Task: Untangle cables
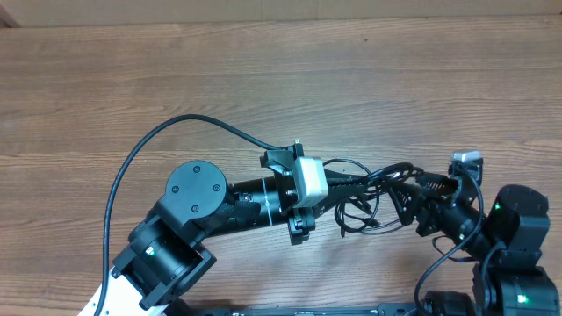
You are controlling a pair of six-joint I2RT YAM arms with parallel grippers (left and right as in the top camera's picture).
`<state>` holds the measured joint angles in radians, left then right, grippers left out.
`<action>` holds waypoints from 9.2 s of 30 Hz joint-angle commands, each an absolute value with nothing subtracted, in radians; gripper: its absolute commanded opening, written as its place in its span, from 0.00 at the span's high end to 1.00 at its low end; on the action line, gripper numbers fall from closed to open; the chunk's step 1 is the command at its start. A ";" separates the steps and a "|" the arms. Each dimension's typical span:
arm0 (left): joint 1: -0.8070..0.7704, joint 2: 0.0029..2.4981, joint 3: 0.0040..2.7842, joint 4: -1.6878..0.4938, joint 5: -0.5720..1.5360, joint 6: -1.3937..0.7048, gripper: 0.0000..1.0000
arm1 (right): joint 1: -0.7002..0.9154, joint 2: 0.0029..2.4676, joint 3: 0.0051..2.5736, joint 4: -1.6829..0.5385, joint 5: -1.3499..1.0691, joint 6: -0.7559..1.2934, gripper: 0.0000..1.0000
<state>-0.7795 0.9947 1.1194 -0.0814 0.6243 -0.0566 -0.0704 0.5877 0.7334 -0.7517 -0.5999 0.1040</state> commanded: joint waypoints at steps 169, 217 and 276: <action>-0.510 1.118 1.149 -0.421 0.649 -0.338 0.25 | -0.072 0.836 0.753 -0.163 -1.277 0.463 0.96; -0.611 1.320 1.149 -0.183 0.654 -0.680 0.67 | -0.072 0.836 0.753 -0.211 -1.308 0.413 0.96; -0.654 1.343 1.149 -0.220 0.577 -0.888 0.57 | -0.072 0.836 0.753 -0.079 -1.433 0.418 0.97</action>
<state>-0.6670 1.3338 1.1328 -0.2150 0.5636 -0.7849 -0.0715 0.8509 0.7330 -0.0978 -1.4223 0.4225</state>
